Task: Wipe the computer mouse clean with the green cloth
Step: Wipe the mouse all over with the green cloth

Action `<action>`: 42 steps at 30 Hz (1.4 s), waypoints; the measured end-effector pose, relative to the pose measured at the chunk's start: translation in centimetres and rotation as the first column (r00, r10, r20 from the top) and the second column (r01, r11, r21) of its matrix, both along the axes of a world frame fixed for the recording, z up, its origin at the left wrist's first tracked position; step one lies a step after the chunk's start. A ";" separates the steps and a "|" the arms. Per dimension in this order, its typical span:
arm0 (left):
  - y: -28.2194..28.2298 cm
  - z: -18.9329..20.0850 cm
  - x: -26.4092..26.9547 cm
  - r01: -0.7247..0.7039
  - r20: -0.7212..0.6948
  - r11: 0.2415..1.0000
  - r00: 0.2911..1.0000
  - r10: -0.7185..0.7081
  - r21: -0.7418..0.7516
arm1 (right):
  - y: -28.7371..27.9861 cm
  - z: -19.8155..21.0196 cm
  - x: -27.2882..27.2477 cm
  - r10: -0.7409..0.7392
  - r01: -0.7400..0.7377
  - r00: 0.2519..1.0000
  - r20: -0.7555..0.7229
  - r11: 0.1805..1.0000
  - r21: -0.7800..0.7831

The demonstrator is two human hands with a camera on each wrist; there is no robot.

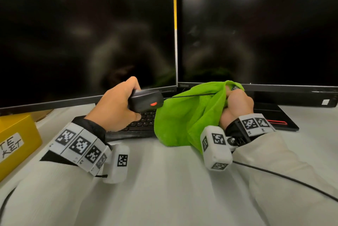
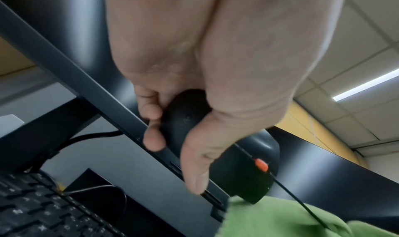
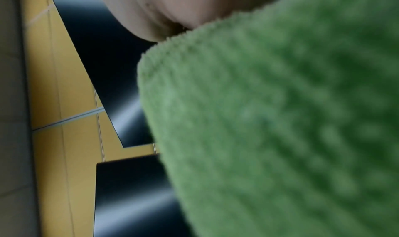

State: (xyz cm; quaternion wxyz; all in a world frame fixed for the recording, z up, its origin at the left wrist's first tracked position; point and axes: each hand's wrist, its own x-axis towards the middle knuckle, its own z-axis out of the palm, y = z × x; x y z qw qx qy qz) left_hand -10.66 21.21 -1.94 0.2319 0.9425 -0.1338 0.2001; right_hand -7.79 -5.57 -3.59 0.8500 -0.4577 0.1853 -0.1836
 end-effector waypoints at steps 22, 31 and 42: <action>-2.0 -0.3 0.2 0.082 -0.004 0.806 0.995 -0.104 -0.586 | 0.9 -1.7 -0.5 0.416 -0.381 0.904 0.094 0.887 -0.261; -3.5 -0.9 -0.3 0.168 -0.120 0.673 0.926 -0.359 -0.720 | 3.1 -2.5 -0.5 0.570 -0.556 0.767 0.295 0.820 -0.138; -5.1 -3.0 0.3 0.343 -0.113 0.763 0.874 -0.473 -0.548 | 4.3 -2.4 -2.6 0.633 -0.595 0.768 0.097 0.761 -0.259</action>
